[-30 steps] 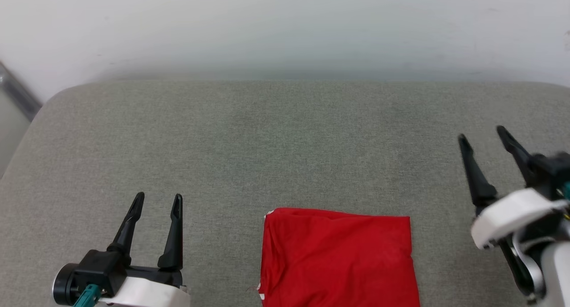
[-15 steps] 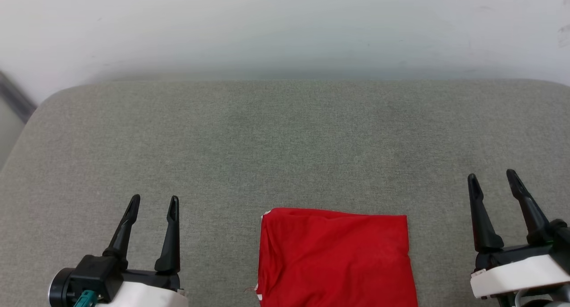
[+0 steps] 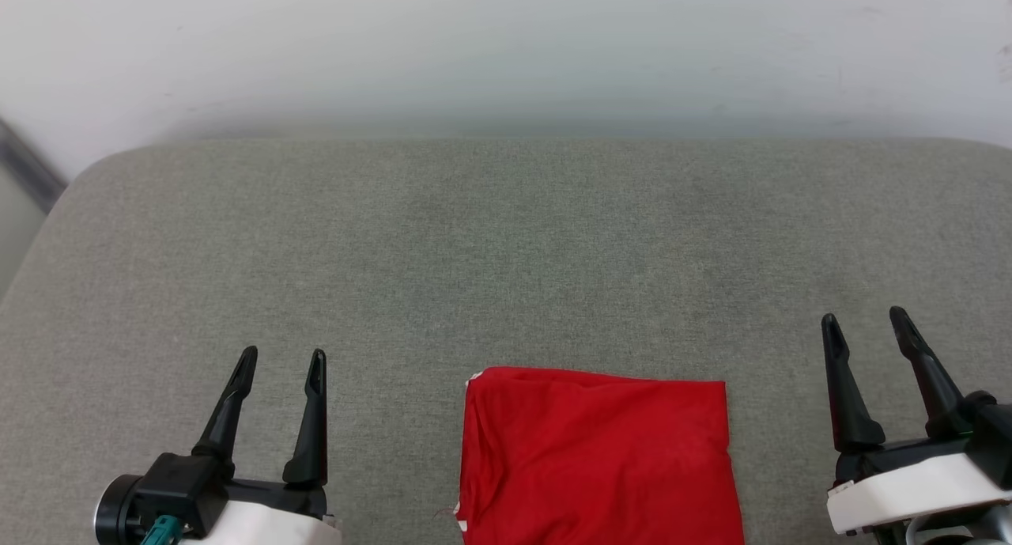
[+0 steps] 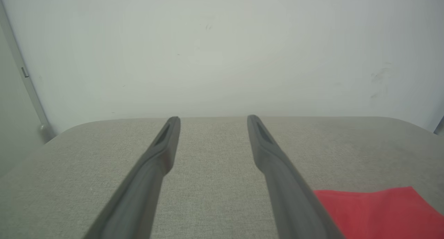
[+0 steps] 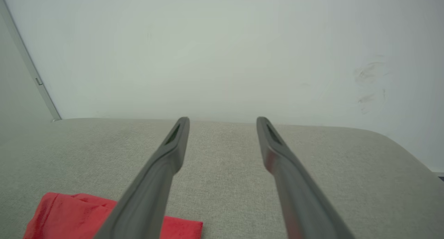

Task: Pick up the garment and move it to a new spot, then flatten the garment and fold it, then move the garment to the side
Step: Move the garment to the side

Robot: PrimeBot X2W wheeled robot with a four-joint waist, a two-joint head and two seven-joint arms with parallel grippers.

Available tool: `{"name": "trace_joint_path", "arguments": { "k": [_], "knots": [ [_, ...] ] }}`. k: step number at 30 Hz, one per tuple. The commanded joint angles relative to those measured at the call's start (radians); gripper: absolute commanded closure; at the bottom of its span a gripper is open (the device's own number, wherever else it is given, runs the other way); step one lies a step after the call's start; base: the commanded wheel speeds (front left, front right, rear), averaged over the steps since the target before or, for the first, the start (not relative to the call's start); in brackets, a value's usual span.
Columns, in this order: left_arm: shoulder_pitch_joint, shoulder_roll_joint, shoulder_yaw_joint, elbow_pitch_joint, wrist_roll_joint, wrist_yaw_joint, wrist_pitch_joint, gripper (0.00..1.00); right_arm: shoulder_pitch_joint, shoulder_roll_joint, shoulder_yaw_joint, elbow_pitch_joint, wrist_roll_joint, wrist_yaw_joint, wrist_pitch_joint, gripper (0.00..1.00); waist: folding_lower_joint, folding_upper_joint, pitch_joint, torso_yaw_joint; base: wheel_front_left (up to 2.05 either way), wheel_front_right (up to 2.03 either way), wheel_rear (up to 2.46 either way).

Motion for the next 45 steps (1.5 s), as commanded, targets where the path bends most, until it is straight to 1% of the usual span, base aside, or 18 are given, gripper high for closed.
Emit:
{"name": "trace_joint_path", "arguments": {
  "k": [1,3,5,7,10,15,17,19,21,24,28,34,37,38,39,40,45],
  "knots": [
    [0.005,0.003,-0.001,0.000,0.005,-0.001,-0.002,0.00,0.007,-0.005,0.003,-0.007,-0.003,0.000,0.005,0.00,0.0000,0.0000,0.002,0.000,0.00,0.00,0.00],
    [0.003,0.003,-0.004,0.001,0.005,-0.001,-0.002,0.00,0.008,-0.011,0.009,-0.019,0.006,0.000,0.037,0.00,0.0000,0.0000,0.007,0.002,0.00,0.00,0.00],
    [-0.002,0.004,-0.006,0.001,0.006,-0.001,-0.002,0.00,0.011,-0.019,0.022,-0.032,0.025,0.000,0.096,0.00,0.0000,0.0000,0.015,0.005,0.00,0.00,0.00],
    [-0.009,0.004,-0.008,0.001,0.007,-0.001,-0.002,0.00,0.019,-0.043,0.045,-0.043,0.043,0.000,0.184,0.00,0.0000,0.0000,0.025,0.010,0.00,0.00,0.00],
    [-0.021,0.004,-0.014,0.004,0.007,-0.001,-0.002,0.00,0.026,-0.079,0.079,-0.059,0.077,0.000,0.350,0.00,0.0000,0.0000,0.043,0.018,0.00,0.00,0.00],
    [-0.042,0.001,-0.026,0.011,0.007,-0.001,-0.002,0.00,0.028,-0.090,0.104,-0.086,0.179,-0.001,0.640,0.00,0.0000,0.0000,0.083,0.036,0.00,0.00,0.00],
    [-0.053,0.001,-0.038,0.015,0.009,-0.001,-0.002,0.00,0.031,-0.097,0.107,-0.086,0.191,0.000,0.751,0.00,0.0000,0.0000,0.098,0.048,0.00,0.00,0.00],
    [-0.063,0.001,-0.046,0.020,0.010,-0.001,-0.002,0.00,0.023,-0.079,0.095,-0.085,0.199,0.000,0.832,0.00,0.0000,0.0000,0.111,0.062,0.00,0.00,0.00],
    [-0.072,-0.001,-0.056,0.024,0.008,-0.001,-0.002,0.00,0.010,-0.066,0.082,-0.077,0.188,0.000,0.888,0.00,0.0000,0.0000,0.123,0.077,0.00,0.00,0.00],
    [-0.088,-0.003,-0.069,0.032,0.008,-0.001,-0.002,0.00,-0.001,-0.050,0.073,-0.053,0.161,0.000,0.948,0.00,0.0000,0.0000,0.139,0.101,0.00,0.00,0.00],
    [-0.096,0.001,-0.078,0.040,0.005,-0.001,-0.002,0.00,-0.011,-0.018,0.068,0.000,0.140,0.000,0.975,0.00,0.0000,0.0000,0.151,0.127,0.00,0.00,0.00],
    [-0.105,0.001,-0.091,0.046,0.002,-0.001,-0.002,0.00,-0.022,0.013,0.092,0.110,0.108,0.000,0.954,0.00,0.0000,0.0000,0.156,0.150,0.00,0.00,0.00],
    [-0.104,0.001,-0.093,0.049,0.003,-0.001,-0.002,0.00,-0.027,0.014,0.113,0.166,0.101,0.001,0.935,0.00,0.0000,0.0000,0.153,0.152,0.00,0.00,0.00],
    [-0.103,0.001,-0.093,0.050,0.003,-0.001,-0.002,0.00,-0.031,0.011,0.120,0.184,0.096,0.001,0.928,0.52,0.0000,0.0000,0.152,0.151,0.00,0.00,0.00],
    [-0.101,0.001,-0.094,0.051,0.004,-0.001,-0.002,0.00,-0.035,0.002,0.131,0.200,0.086,0.001,0.919,0.90,0.0000,0.0000,0.150,0.150,0.00,0.00,0.00],
    [-0.100,0.003,-0.098,0.051,0.003,-0.001,-0.002,0.00,-0.040,-0.009,0.143,0.212,0.080,0.001,0.913,1.00,0.0000,0.0000,0.147,0.147,0.00,0.00,0.00],
    [-0.087,0.014,-0.114,0.065,-0.009,-0.001,-0.002,0.00,-0.078,-0.092,0.202,0.227,0.056,-0.001,0.874,1.00,0.0000,0.0000,0.120,0.117,0.00,0.00,0.00]
  ]
}}
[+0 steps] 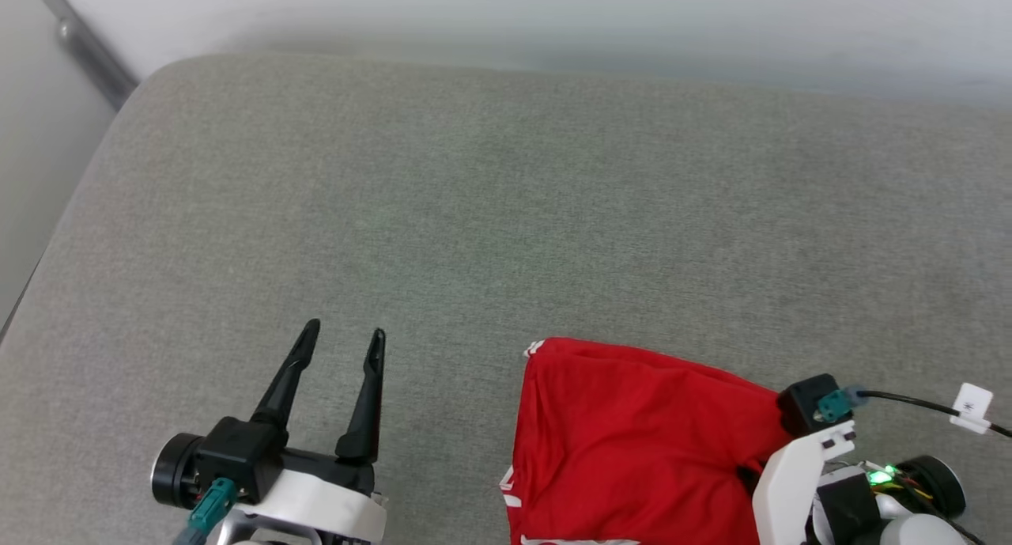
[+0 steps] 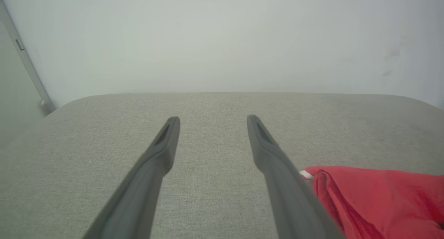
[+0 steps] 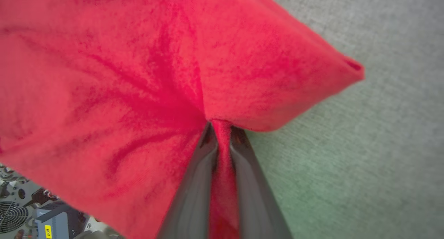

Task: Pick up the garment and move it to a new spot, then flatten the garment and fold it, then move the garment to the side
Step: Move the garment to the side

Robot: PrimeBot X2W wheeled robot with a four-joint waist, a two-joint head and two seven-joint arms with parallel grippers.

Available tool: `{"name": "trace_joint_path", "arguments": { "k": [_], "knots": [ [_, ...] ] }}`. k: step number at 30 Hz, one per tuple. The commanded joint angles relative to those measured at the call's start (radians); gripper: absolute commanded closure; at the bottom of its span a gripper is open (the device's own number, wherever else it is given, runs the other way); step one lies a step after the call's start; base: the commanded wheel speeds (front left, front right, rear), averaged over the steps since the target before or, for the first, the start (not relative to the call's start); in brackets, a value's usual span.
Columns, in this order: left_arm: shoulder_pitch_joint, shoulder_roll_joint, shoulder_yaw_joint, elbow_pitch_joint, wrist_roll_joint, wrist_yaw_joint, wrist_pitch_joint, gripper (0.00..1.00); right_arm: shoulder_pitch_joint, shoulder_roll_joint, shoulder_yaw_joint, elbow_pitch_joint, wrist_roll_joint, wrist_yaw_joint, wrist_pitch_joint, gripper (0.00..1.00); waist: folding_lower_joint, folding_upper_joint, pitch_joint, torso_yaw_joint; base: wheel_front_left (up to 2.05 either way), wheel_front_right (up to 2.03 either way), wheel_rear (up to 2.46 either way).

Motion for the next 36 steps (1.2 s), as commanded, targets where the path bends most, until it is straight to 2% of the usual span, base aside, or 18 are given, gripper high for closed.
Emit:
{"name": "trace_joint_path", "arguments": {
  "k": [1,7,16,21,25,30,36],
  "knots": [
    [0.005,0.001,0.000,0.001,-0.007,-0.001,-0.002,0.00,-0.001,-0.029,0.018,0.025,-0.013,-0.002,-0.002,1.00,0.0001,0.0000,-0.014,-0.020,0.00,0.00,0.00],
    [0.010,-0.015,-0.027,-0.007,0.005,-0.001,-0.002,0.00,-0.118,-0.201,0.159,-0.065,-0.067,-0.001,-0.025,1.00,0.0001,0.0000,-0.020,-0.111,0.00,0.00,0.00],
    [-0.039,-0.016,-0.080,-0.039,0.014,-0.001,-0.002,0.00,-0.342,-0.557,0.383,-0.177,-0.093,-0.002,-0.017,1.00,0.0001,0.0000,0.070,-0.297,0.00,0.00,0.00],
    [-0.087,0.010,-0.119,-0.055,0.037,-0.001,-0.002,0.00,-0.446,-0.676,0.433,-0.142,-0.083,-0.001,-0.071,1.00,0.0001,0.0000,0.152,-0.386,0.00,0.00,0.00],
    [-0.119,0.032,-0.149,-0.063,0.052,-0.001,-0.002,0.00,-0.488,-0.713,0.423,-0.073,-0.073,-0.002,-0.126,1.00,0.0001,0.0000,0.200,-0.425,0.00,0.00,0.00],
    [-0.172,0.076,-0.188,-0.076,0.057,-0.001,-0.002,0.00,-0.546,-0.724,0.361,0.066,-0.076,-0.002,-0.225,1.00,0.0001,0.0000,0.285,-0.464,0.00,0.00,0.00],
    [-0.241,0.119,-0.246,-0.098,0.087,-0.001,-0.002,0.00,-0.576,-0.738,0.271,0.248,-0.107,-0.002,-0.343,1.00,0.0001,0.0000,0.379,-0.449,0.00,0.00,0.00]
  ]
}}
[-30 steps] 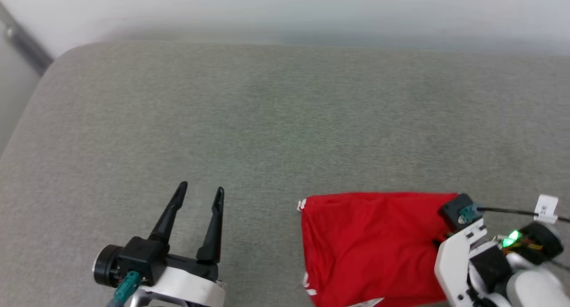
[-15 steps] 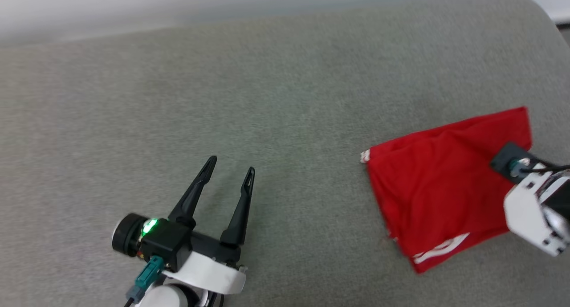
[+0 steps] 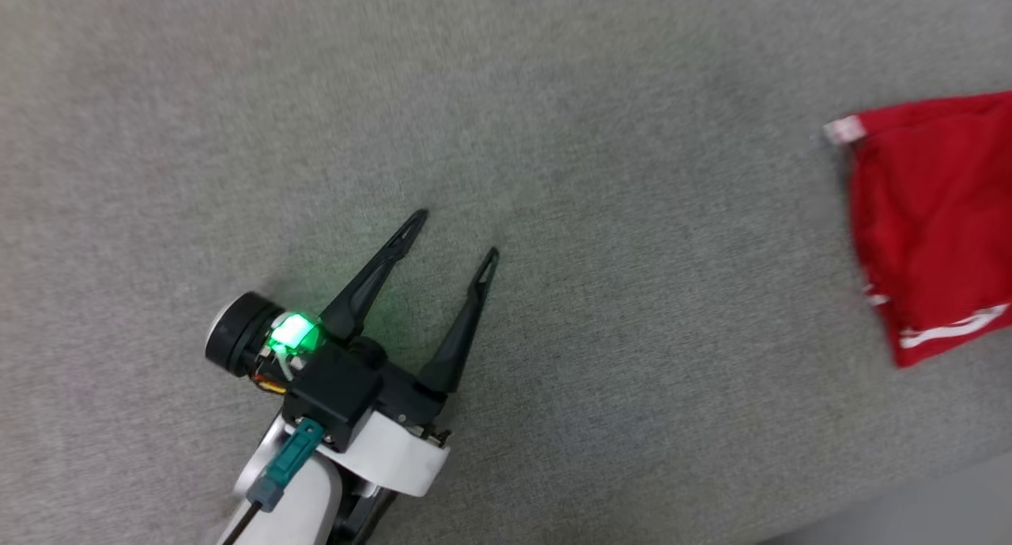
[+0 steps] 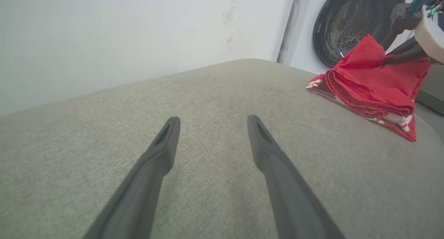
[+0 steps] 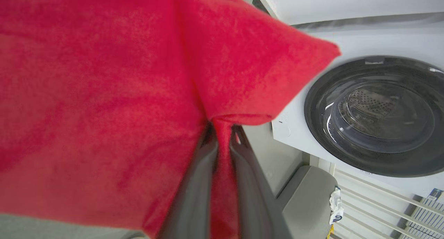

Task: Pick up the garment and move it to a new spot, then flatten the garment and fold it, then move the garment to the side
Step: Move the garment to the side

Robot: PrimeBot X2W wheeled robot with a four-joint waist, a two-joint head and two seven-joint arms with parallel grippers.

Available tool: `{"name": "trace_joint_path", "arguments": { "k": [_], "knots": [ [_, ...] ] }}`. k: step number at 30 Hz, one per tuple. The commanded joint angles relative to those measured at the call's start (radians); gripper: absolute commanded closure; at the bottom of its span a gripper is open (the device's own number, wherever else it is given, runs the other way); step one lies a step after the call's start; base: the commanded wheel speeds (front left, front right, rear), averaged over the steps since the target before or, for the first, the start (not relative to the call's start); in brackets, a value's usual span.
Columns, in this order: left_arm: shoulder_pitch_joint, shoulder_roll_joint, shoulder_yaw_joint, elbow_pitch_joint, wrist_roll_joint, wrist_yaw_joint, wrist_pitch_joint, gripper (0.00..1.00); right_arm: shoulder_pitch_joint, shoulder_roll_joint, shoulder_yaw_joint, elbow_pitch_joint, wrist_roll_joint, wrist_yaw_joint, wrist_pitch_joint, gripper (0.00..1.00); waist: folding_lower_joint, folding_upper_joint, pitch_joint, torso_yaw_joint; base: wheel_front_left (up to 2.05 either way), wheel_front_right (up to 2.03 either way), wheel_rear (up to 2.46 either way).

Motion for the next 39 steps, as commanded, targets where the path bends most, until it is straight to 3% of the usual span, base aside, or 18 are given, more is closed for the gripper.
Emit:
{"name": "trace_joint_path", "arguments": {
  "k": [1,7,15,16,17,18,24,28,34,39],
  "knots": [
    [-0.012,0.003,-0.001,-0.006,0.005,-0.001,-0.002,0.00,-0.012,-0.011,-0.011,0.013,-0.005,-0.002,-0.009,1.00,-0.0002,0.0000,0.046,0.005,0.00,0.00,0.00],
    [-0.042,0.012,-0.023,-0.031,0.011,-0.001,-0.002,0.00,-0.017,-0.025,-0.131,0.169,-0.036,-0.002,-0.090,1.00,-0.0002,0.0000,0.099,0.042,0.00,0.00,0.00],
    [-0.048,0.014,-0.017,-0.024,0.008,-0.001,-0.001,0.00,-0.038,0.027,-0.244,0.261,-0.078,-0.002,-0.141,1.00,-0.0002,0.0000,0.116,0.067,0.00,0.00,0.00],
    [-0.050,0.012,-0.015,-0.023,0.005,-0.001,-0.001,0.00,-0.039,0.034,-0.252,0.263,-0.089,-0.002,-0.144,0.69,-0.0002,0.0000,0.112,0.070,0.00,0.00,0.00],
    [-0.050,0.010,-0.012,-0.020,0.003,-0.001,-0.001,0.00,-0.041,0.041,-0.260,0.263,-0.099,-0.002,-0.148,0.10,-0.0002,0.0000,0.104,0.071,0.00,0.00,0.00],
    [-0.049,0.007,-0.008,-0.018,0.000,-0.001,-0.001,0.00,-0.041,0.047,-0.268,0.263,-0.109,-0.002,-0.147,0.00,-0.0002,0.0000,0.095,0.073,0.00,0.00,0.00],
    [-0.012,-0.030,0.032,-0.001,-0.032,0.001,-0.002,0.00,-0.028,0.077,-0.291,0.223,-0.151,-0.002,-0.125,0.00,-0.0002,0.0000,-0.013,0.084,0.00,0.00,0.00],
    [0.034,-0.088,0.105,0.000,-0.107,0.002,-0.002,0.00,-0.019,0.116,-0.336,0.166,-0.134,-0.002,-0.147,0.00,-0.0002,0.0000,-0.111,0.097,0.00,0.00,0.00],
    [0.100,-0.110,0.216,0.001,-0.101,0.003,-0.002,0.00,0.042,0.270,-0.450,0.051,-0.088,-0.001,-0.238,0.00,-0.0002,0.0000,-0.246,0.127,0.00,0.00,0.00],
    [0.156,-0.127,0.311,0.002,-0.088,0.008,-0.002,0.00,0.135,0.443,-0.517,-0.110,-0.041,-0.001,-0.313,0.00,-0.0002,0.0000,-0.331,0.157,0.00,0.00,0.00]
  ]
}}
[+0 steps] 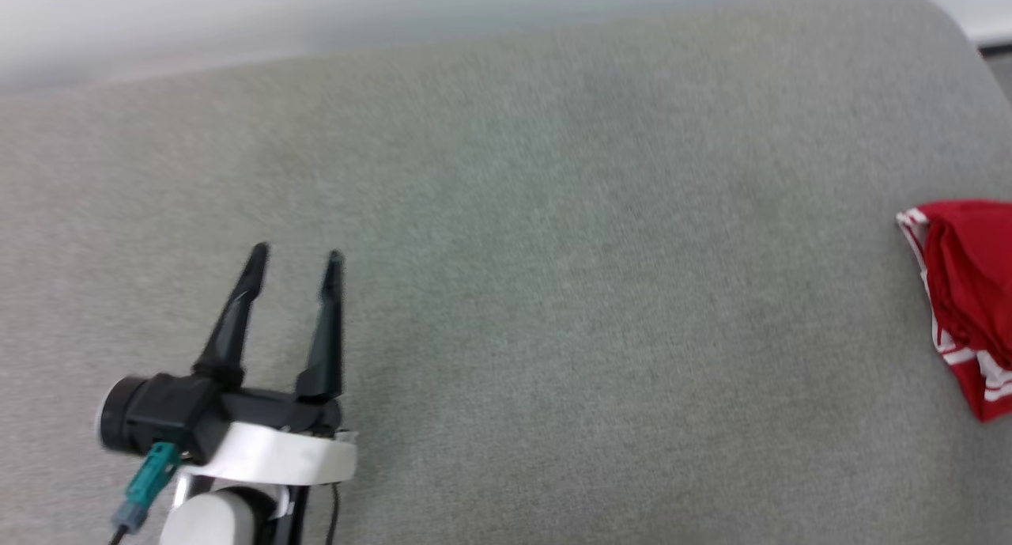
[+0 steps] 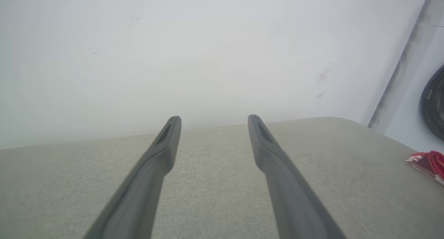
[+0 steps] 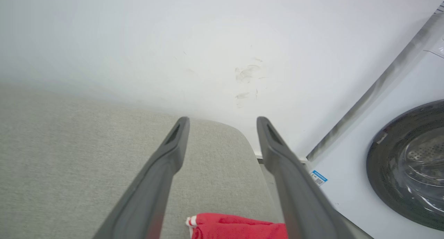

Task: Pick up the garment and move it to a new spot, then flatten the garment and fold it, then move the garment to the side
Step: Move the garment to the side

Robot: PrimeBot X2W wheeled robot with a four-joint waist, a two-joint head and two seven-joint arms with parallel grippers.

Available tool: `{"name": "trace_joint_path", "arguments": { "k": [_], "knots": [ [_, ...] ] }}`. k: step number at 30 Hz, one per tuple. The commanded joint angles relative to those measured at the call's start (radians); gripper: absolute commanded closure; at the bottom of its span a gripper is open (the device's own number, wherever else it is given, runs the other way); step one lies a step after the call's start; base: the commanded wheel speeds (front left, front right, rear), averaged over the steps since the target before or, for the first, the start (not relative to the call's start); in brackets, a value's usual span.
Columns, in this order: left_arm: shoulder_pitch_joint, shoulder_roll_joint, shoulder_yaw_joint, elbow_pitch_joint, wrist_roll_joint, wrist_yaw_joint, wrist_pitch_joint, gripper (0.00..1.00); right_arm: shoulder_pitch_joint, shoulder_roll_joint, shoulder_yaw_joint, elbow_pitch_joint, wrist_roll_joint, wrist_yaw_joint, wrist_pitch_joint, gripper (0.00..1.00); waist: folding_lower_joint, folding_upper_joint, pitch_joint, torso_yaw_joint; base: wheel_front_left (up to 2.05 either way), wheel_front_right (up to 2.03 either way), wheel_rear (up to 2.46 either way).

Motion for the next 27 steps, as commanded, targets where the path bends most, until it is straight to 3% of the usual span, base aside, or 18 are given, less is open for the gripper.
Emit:
{"name": "trace_joint_path", "arguments": {
  "k": [1,6,12,18,27],
  "knots": [
    [0.027,-0.009,0.033,0.002,0.009,0.003,-0.002,0.00,0.055,0.070,-0.023,-0.062,0.024,-0.001,-0.022,0.00,0.0001,0.0000,-0.084,0.042,0.00,0.00,0.00],
    [0.070,-0.024,0.092,0.022,0.021,0.007,-0.002,0.00,0.182,0.221,-0.049,-0.208,0.052,-0.001,-0.075,0.00,0.0001,0.0000,-0.146,0.075,0.00,0.00,0.00],
    [0.113,-0.039,0.116,0.064,0.053,0.012,-0.002,0.00,0.326,0.352,-0.037,-0.299,0.074,-0.001,-0.127,0.00,0.0001,0.0000,-0.186,0.116,0.00,0.00,0.00],
    [0.138,-0.047,0.117,0.107,0.066,0.011,-0.002,0.00,0.417,0.416,-0.009,-0.269,0.115,-0.001,-0.212,0.00,0.0001,0.0000,-0.206,0.146,0.00,0.00,0.00],
    [0.164,-0.055,0.124,0.129,0.063,0.003,-0.002,0.00,0.468,0.448,0.033,-0.187,0.135,-0.001,-0.288,0.00,0.0001,0.0000,-0.224,0.154,0.00,0.00,0.00]
  ]
}}
